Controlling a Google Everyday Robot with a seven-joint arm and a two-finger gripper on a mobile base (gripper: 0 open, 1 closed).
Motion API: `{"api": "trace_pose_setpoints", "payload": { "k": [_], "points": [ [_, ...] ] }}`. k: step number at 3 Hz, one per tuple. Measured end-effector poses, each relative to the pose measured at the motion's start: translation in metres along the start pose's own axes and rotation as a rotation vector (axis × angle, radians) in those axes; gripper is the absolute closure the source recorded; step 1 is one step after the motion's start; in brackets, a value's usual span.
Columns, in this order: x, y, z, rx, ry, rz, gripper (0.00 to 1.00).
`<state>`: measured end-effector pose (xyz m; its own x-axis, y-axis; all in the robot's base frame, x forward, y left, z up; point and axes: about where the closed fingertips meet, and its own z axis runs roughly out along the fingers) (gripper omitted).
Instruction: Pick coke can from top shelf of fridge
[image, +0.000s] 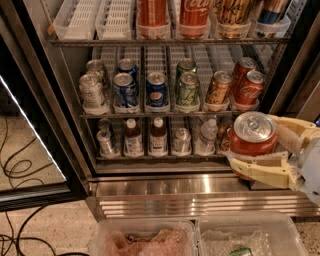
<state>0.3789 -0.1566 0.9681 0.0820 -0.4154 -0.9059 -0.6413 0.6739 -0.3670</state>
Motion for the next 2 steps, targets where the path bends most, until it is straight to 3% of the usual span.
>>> {"api": "trace_pose_setpoints", "payload": {
  "k": [1,2],
  "points": [
    [-0.002,0.008,0.005,-0.021,0.009,-0.013,1.00],
    [-0.008,0.039,0.015,-0.113,0.015,-0.027,1.00]
  ]
}}
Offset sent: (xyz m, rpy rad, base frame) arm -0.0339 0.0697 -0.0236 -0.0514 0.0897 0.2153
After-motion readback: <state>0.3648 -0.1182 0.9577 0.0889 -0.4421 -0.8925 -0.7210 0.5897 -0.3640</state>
